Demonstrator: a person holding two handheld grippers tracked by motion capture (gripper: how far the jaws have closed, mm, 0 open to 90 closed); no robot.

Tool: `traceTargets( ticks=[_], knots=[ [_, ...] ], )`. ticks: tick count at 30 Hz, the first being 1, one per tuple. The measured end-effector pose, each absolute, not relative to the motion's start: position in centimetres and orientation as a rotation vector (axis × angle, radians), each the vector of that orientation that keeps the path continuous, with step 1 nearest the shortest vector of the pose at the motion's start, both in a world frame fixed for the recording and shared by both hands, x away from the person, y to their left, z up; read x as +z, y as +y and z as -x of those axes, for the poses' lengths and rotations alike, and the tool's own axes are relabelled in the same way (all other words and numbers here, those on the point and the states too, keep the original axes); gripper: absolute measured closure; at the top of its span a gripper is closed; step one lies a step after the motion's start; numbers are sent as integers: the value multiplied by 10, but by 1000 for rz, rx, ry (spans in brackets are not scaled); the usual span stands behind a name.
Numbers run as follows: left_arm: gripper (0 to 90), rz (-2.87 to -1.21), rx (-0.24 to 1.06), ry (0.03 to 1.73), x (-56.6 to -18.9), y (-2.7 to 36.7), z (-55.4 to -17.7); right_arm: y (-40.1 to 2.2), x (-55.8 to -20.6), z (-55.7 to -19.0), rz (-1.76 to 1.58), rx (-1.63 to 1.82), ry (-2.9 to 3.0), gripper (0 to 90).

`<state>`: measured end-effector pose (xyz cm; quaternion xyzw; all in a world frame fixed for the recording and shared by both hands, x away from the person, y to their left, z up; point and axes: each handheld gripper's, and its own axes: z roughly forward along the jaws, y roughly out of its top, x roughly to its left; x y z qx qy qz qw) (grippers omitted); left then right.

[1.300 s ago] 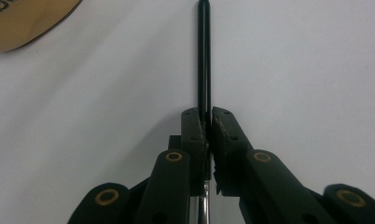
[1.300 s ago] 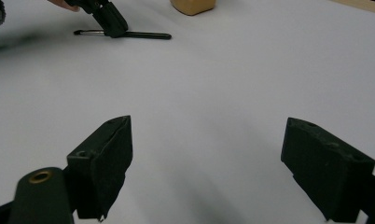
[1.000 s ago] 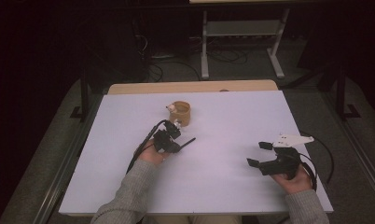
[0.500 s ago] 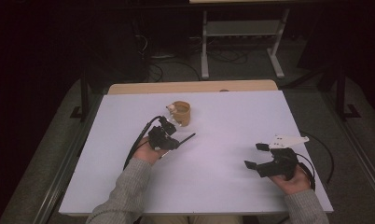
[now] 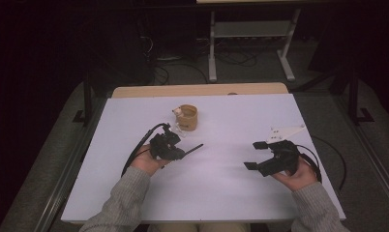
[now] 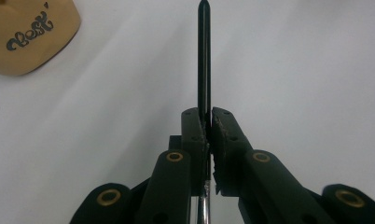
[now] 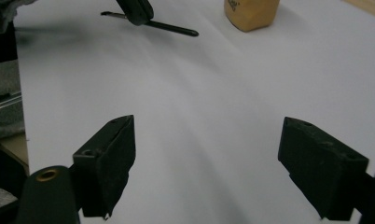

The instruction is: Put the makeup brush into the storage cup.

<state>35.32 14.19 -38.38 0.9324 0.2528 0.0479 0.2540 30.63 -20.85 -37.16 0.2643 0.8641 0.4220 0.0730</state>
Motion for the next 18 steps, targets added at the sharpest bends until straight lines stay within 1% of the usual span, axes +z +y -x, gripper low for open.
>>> traceTargets(
  ticks=[4,6,7,13,18],
  knots=[
    [843,-2513,127,667,-382,146,-350,-204,-358,-309,-763,1260,2607,167],
    [843,-2512,110,651,-382,146,-348,-201,-352,-312,-734,1266,2617,176],
    [843,-2529,87,621,-380,147,-347,-197,-348,-314,-711,1274,2644,200],
    [843,-2470,49,618,-374,151,-345,-186,-343,-319,-658,1240,2693,211],
    [843,-2467,43,585,-372,153,-345,-177,-340,-324,-601,1209,2720,224]
  ],
)
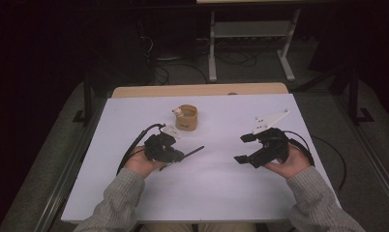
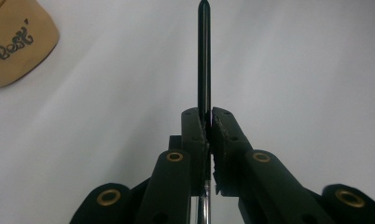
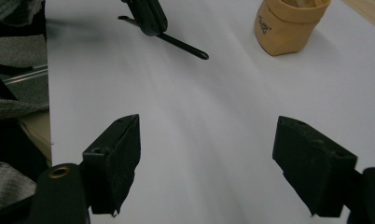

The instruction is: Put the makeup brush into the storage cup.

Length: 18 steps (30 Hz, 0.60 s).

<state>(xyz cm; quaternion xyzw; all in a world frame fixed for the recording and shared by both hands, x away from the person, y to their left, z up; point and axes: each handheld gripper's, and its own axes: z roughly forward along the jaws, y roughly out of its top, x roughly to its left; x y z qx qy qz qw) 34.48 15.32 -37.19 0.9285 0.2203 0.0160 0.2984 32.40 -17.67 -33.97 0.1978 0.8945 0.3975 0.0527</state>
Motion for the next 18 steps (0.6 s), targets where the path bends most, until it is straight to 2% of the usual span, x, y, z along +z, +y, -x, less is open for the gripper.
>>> traceTargets(
  ticks=[18],
  knots=[
    [842,-2460,25,474,-354,140,-342,-164,-329,-331,-526,1185,2781,269]
  ],
)
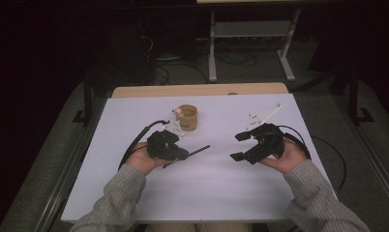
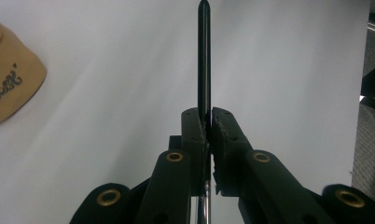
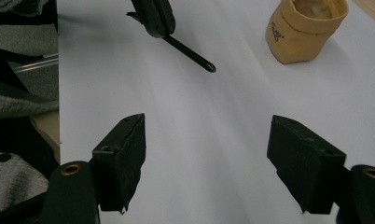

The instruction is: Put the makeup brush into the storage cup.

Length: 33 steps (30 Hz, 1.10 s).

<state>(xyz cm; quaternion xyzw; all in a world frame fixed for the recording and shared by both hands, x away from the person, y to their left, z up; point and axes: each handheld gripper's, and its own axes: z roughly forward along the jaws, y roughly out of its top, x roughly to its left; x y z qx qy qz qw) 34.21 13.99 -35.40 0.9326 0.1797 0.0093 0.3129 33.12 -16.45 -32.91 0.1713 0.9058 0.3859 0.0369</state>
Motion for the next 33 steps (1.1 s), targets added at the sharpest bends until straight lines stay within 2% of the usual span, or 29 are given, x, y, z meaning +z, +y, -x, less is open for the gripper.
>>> traceTargets(
  ticks=[18,30,33],
  knots=[
    [842,-2473,-13,309,-353,124,-334,-131,-332,-336,-363,1118,2865,301],
    [842,-2476,-44,182,-352,115,-326,-114,-342,-338,-296,1073,2965,411],
    [842,-2475,-66,162,-353,111,-323,-106,-350,-338,-240,1036,3013,498]
  ],
)
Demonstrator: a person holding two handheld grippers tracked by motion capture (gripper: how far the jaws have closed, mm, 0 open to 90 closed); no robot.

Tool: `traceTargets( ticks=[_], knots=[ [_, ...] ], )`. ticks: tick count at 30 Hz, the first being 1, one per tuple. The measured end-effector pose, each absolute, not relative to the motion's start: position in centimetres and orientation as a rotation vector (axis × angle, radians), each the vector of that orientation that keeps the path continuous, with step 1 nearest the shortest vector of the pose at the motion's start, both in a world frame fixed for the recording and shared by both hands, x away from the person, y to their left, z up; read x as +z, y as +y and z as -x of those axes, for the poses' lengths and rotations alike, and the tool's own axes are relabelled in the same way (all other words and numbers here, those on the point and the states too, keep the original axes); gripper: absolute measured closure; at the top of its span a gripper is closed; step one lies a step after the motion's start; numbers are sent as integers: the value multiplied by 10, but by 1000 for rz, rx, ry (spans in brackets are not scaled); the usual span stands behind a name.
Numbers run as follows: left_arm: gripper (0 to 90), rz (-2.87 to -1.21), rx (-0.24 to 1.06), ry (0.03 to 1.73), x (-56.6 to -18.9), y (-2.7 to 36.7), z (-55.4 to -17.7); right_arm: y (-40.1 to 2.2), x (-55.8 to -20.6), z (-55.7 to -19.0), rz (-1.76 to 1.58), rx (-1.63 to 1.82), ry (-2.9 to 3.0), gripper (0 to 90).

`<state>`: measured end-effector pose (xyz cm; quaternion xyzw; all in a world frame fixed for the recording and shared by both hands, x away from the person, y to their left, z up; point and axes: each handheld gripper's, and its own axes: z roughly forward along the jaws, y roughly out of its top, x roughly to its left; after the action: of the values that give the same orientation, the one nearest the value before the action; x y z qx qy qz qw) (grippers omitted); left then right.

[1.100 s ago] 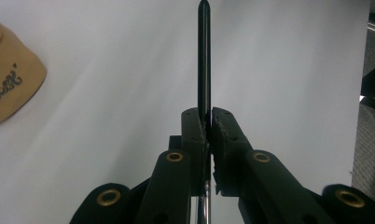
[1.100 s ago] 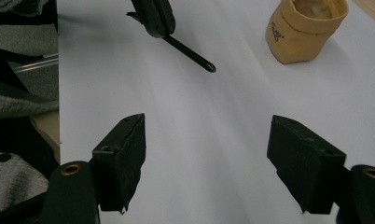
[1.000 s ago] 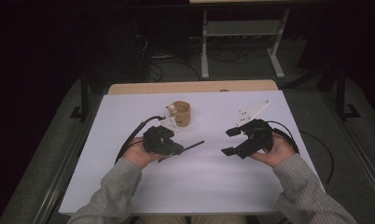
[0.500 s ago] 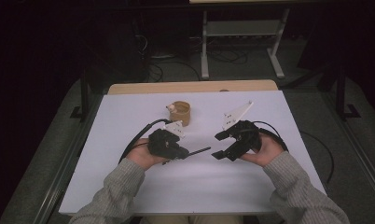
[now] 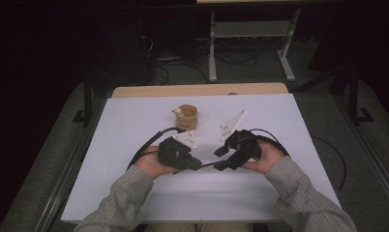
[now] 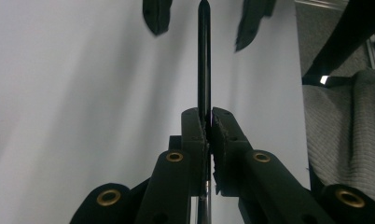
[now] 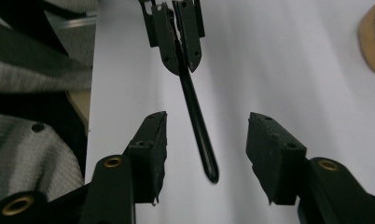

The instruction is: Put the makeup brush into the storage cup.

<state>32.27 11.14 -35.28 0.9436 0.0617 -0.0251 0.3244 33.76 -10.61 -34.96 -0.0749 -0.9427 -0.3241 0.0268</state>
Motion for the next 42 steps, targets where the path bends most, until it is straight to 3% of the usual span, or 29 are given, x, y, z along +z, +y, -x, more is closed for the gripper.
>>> traceTargets(
  ticks=[3,4,11,15,24,25,27,34,37,40,42],
  knots=[
    [842,-2491,-76,119,-353,108,-320,-103,-353,-337,203,-981,-2902,557],
    [843,-2498,-79,107,-352,107,-319,-102,-355,-338,185,-969,-2883,628],
    [843,-2509,-90,72,-354,105,-318,-98,-364,-341,134,-916,-2821,693],
    [843,-2488,-111,76,-354,105,-318,-97,-367,-338,113,-903,-2774,808],
    [840,-2493,-132,61,-355,103,-317,-99,-368,-335,75,-897,-2776,831],
    [829,-2487,-135,76,-355,103,-317,-99,-368,-334,70,-900,-2786,832],
    [710,-2477,-128,108,-354,106,-317,-102,-367,-332,62,-903,-2803,832],
    [670,-2461,-122,164,-357,124,-315,-116,-360,-329,63,-943,-2828,832],
    [685,-2478,-161,182,-359,125,-317,-117,-358,-327,31,-963,-2844,831],
    [792,-2475,-168,155,-359,123,-315,-118,-356,-326,34,-979,-2846,831],
    [806,-2482,-172,148,-359,122,-314,-118,-357,-326,24,-974,-2855,831]
  ],
)
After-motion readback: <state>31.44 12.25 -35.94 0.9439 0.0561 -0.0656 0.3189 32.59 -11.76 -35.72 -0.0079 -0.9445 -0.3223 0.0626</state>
